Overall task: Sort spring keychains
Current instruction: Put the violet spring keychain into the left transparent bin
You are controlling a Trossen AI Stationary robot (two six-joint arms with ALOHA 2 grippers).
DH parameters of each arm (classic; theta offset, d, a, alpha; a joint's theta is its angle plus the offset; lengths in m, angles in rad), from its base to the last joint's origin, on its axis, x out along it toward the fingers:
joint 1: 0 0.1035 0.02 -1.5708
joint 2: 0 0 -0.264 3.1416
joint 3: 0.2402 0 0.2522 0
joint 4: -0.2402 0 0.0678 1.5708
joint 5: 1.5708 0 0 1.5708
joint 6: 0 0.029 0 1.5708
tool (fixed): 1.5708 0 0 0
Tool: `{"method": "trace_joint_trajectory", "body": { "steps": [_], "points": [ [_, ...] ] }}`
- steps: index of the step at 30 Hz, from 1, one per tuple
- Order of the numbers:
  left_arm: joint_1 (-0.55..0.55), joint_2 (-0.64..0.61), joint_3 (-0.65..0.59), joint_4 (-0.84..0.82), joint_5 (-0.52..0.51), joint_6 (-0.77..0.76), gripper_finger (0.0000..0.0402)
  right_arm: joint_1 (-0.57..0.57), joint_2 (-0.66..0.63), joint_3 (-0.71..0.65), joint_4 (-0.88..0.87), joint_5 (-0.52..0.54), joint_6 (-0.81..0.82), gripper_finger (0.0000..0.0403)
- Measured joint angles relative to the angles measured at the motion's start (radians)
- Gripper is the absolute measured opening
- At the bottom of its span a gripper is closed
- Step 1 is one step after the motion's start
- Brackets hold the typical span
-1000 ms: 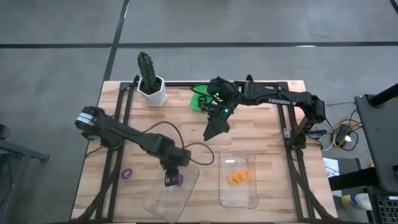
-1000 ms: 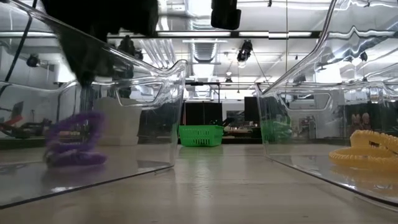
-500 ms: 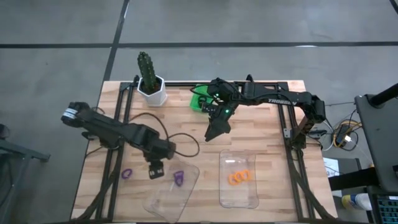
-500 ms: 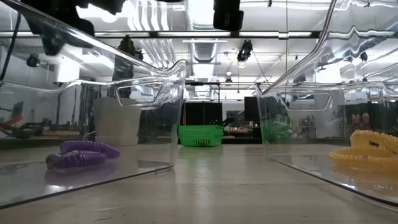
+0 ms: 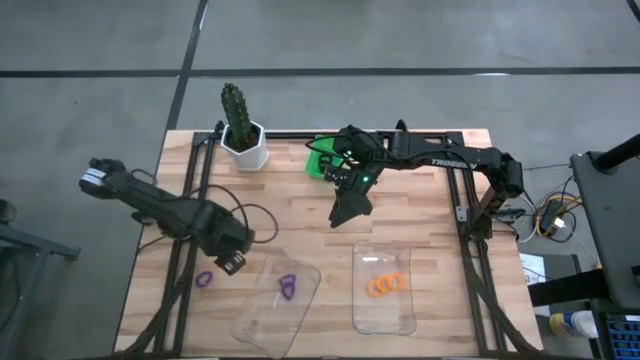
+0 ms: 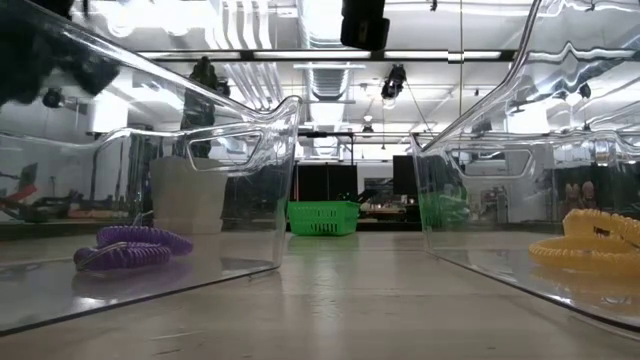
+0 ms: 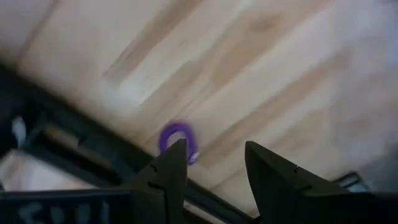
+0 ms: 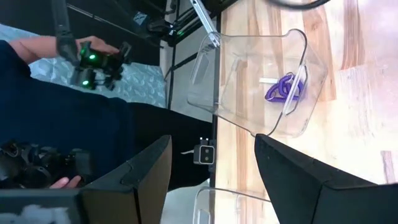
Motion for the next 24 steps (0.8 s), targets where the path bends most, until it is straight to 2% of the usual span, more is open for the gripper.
{"method": "trace_joint_trajectory", "body": {
  "steps": [4,9,14,17,24],
  "points": [
    [-0.001,-0.042,-0.143,0.033,0.060,-0.136,0.0153,-0.001,0.000,0.000,0.001,0.000,-0.015,0.0224],
    [-0.002,-0.065,-0.276,0.179,0.189,-0.213,0.0153,-0.001,0.000,0.000,0.001,0.001,-0.026,0.0224],
    [-0.011,-0.064,-0.343,0.303,0.274,-0.312,0.0153,0.000,0.000,0.000,0.001,0.004,-0.044,0.0224],
    [-0.014,-0.064,-0.366,0.318,0.300,-0.339,0.0153,0.000,0.000,0.000,0.001,0.009,-0.045,0.0224],
    [-0.019,-0.064,-0.413,0.359,0.310,-0.367,0.0153,0.000,0.000,0.000,0.001,0.029,-0.051,0.0224]
  ]
}}
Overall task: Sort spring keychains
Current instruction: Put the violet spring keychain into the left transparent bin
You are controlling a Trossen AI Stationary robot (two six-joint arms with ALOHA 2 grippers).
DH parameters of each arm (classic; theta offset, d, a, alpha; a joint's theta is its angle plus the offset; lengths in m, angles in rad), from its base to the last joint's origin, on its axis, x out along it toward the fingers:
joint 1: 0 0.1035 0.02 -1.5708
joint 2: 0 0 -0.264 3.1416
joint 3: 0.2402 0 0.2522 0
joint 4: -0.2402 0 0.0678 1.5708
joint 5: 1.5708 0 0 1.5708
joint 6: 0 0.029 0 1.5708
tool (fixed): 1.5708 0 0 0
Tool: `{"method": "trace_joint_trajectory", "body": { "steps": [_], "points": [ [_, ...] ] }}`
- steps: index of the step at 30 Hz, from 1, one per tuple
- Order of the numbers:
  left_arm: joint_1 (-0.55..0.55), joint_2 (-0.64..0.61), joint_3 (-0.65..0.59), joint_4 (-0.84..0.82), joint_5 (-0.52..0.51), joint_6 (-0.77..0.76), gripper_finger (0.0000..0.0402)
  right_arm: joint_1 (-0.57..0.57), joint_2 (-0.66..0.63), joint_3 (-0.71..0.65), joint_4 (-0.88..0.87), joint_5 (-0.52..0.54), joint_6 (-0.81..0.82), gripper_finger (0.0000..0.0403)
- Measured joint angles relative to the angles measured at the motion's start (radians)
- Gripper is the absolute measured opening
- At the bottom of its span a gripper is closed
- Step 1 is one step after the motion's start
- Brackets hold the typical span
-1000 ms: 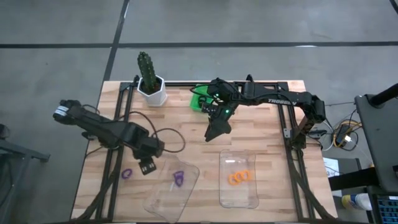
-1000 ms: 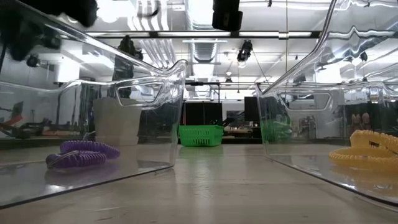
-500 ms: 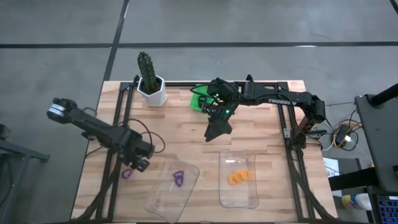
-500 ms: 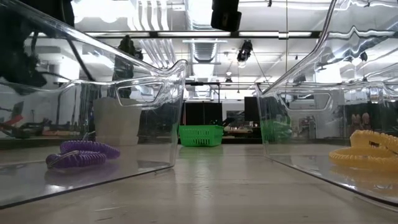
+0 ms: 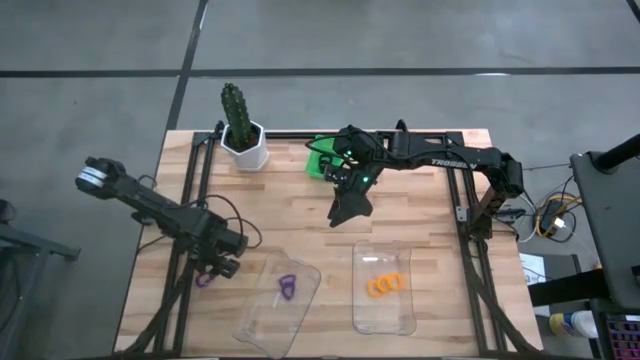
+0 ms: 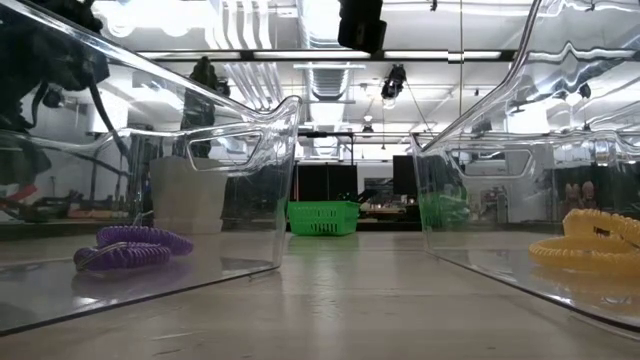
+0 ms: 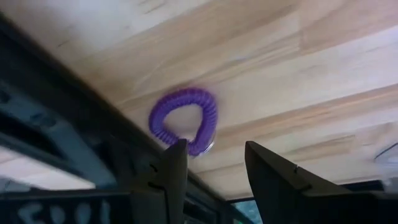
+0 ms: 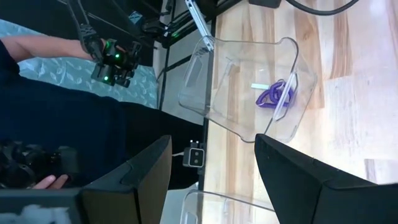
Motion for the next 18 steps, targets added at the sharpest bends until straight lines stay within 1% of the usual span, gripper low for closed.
{"method": "trace_joint_trajectory", "body": {
  "steps": [4,6,18],
  "points": [
    [-0.001,0.000,-0.041,0.119,-0.001,-0.034,0.0153,0.000,0.000,0.000,0.000,0.000,-0.006,0.0224],
    [-0.002,0.000,-0.059,0.150,0.003,-0.054,0.0153,0.000,0.000,0.000,0.000,0.000,-0.006,0.0224],
    [-0.003,0.001,-0.126,0.153,0.011,-0.072,0.0153,0.000,0.000,0.000,0.000,0.000,-0.007,0.0224]
  ]
}}
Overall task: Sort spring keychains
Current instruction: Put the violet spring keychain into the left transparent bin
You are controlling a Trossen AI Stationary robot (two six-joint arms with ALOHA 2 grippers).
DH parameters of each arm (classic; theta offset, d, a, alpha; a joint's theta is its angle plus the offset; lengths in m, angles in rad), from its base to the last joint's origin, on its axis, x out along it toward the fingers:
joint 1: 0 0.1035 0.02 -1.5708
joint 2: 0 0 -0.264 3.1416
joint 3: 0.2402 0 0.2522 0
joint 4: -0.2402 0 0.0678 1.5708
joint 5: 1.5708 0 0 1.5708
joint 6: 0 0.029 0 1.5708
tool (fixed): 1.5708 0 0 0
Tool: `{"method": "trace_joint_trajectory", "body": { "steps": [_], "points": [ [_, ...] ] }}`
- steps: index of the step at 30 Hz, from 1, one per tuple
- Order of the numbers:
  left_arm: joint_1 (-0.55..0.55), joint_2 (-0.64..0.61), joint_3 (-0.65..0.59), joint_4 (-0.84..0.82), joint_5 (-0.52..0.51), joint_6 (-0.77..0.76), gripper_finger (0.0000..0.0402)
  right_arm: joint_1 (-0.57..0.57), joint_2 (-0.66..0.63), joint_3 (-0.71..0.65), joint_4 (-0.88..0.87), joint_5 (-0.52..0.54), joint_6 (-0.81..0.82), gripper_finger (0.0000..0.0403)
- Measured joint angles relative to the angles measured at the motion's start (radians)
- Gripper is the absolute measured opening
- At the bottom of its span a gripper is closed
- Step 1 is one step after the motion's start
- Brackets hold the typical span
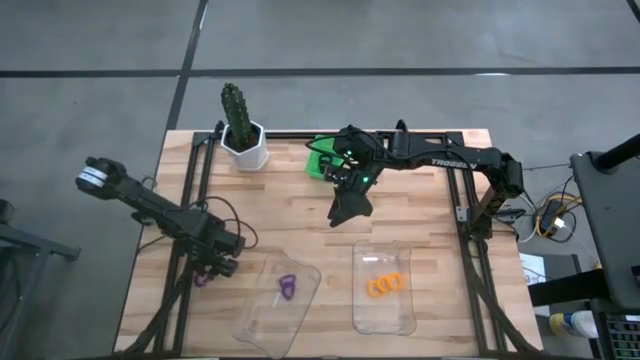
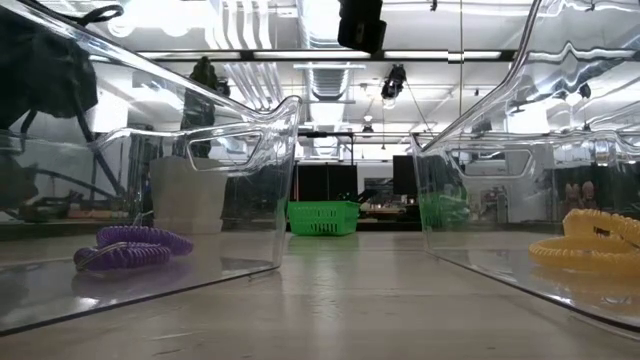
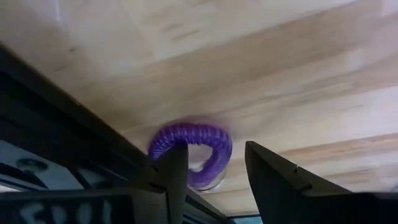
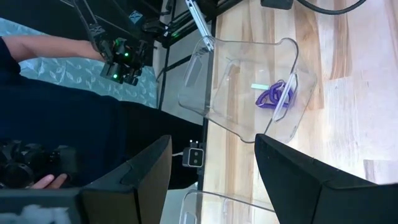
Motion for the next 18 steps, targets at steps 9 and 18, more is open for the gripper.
{"method": "trace_joint_trajectory", "body": {
  "steps": [9,18],
  "points": [
    [0.000,0.000,-0.032,0.004,0.006,0.006,0.0069,0.000,0.000,0.000,0.001,0.034,-0.002,0.0224],
    [0.002,-0.001,0.015,0.033,-0.062,0.033,0.0014,0.000,0.000,0.000,0.000,0.057,0.027,0.0224]
  ]
}}
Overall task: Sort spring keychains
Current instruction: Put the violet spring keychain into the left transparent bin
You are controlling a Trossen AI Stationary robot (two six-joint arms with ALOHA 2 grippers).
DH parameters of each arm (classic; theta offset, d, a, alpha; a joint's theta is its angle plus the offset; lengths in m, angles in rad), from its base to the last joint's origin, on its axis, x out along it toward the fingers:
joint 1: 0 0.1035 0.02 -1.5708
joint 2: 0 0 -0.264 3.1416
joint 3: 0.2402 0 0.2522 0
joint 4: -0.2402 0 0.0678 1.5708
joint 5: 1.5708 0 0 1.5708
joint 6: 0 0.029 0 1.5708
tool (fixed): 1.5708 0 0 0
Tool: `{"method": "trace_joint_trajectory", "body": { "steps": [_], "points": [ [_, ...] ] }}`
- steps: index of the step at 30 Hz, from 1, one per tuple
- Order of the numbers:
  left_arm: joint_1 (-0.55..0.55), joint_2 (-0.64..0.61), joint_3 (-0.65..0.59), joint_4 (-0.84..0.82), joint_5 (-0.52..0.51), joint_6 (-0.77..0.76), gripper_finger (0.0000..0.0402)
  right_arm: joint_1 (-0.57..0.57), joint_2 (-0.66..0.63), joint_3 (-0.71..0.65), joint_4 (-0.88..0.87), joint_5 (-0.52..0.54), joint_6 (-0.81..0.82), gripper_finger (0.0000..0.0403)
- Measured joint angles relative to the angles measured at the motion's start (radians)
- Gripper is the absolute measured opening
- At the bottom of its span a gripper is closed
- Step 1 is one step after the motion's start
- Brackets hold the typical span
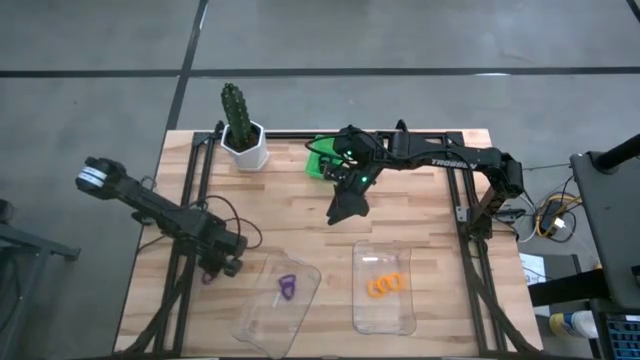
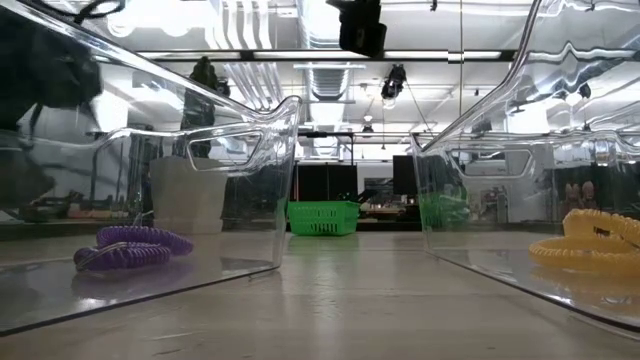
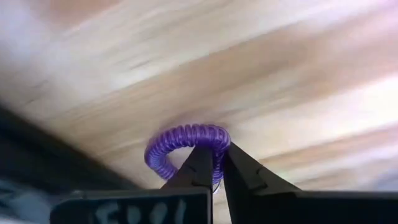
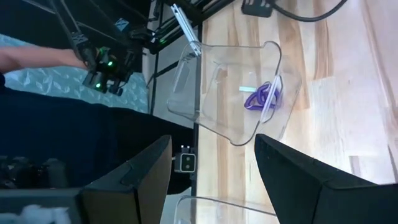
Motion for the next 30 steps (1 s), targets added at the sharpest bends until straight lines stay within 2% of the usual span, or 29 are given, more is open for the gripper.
{"method": "trace_joint_trajectory", "body": {
  "steps": [7,11,14,20,23,27,30],
  "points": [
    [0.002,-0.017,0.190,-0.017,-0.063,0.033,0.0010,0.001,0.000,0.000,-0.044,-0.009,0.048,0.0224],
    [0.001,-0.018,0.339,-0.121,-0.109,0.040,0.0010,0.001,0.000,0.000,-0.114,-0.011,0.037,0.0224],
    [0.001,-0.018,0.451,-0.185,-0.183,0.059,0.0010,0.001,0.000,0.000,-0.136,-0.007,0.020,0.0224],
    [0.016,-0.016,0.623,-0.186,-0.414,0.167,0.0010,0.000,0.000,0.000,-0.135,0.049,-0.066,0.0224],
    [0.024,-0.016,0.657,-0.130,-0.475,0.204,0.0010,-0.002,0.000,0.000,-0.135,0.070,-0.080,0.0224],
    [0.028,0.002,0.650,0.062,-0.483,0.244,0.0010,-0.004,0.000,0.000,-0.149,0.071,-0.080,0.0224],
    [0.028,0.058,0.649,0.109,-0.481,0.271,0.0010,-0.005,0.000,-0.002,-0.158,0.071,-0.089,0.0224]
  ]
}}
